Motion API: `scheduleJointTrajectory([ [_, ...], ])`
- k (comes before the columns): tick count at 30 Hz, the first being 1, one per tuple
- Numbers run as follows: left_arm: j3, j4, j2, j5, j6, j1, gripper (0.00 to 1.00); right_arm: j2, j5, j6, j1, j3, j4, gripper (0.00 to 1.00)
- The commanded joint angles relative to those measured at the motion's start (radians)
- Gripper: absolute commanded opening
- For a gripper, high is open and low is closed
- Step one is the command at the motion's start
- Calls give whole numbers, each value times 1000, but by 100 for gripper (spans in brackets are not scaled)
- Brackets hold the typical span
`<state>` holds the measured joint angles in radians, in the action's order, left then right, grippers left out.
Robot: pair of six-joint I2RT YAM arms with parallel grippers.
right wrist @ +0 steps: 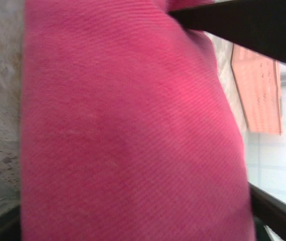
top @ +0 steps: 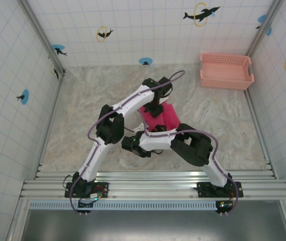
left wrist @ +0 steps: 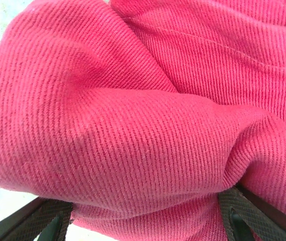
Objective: Roll up the long pants
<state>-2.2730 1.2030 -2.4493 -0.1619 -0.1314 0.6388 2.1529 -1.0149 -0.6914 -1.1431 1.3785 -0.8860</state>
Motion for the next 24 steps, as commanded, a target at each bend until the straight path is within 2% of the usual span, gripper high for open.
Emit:
scheduleJointTrajectory([
  [1, 73, 79, -110, 126, 40, 18, 79, -28, 31, 69, 70, -77, 92, 74],
  [7, 115, 81, -23, 104, 48, -10, 80, -144, 248, 221, 143, -211, 294, 51],
  [9, 130, 78, 14, 84, 46, -35, 83, -168, 320, 260, 146, -213, 296, 45],
  [12, 144, 79, 70, 73, 44, -97, 84, -218, 453, 302, 154, -220, 297, 42],
  [16, 171, 77, 178, 26, 65, -182, 87, -325, 757, 314, 210, -265, 350, 40],
  [19, 198, 69, 251, 0, 69, -209, 88, -394, 966, 281, 254, -296, 380, 39],
  [24, 297, -7, 368, -2, 56, -217, 90, -459, 1214, 175, 328, -356, 432, 39],
])
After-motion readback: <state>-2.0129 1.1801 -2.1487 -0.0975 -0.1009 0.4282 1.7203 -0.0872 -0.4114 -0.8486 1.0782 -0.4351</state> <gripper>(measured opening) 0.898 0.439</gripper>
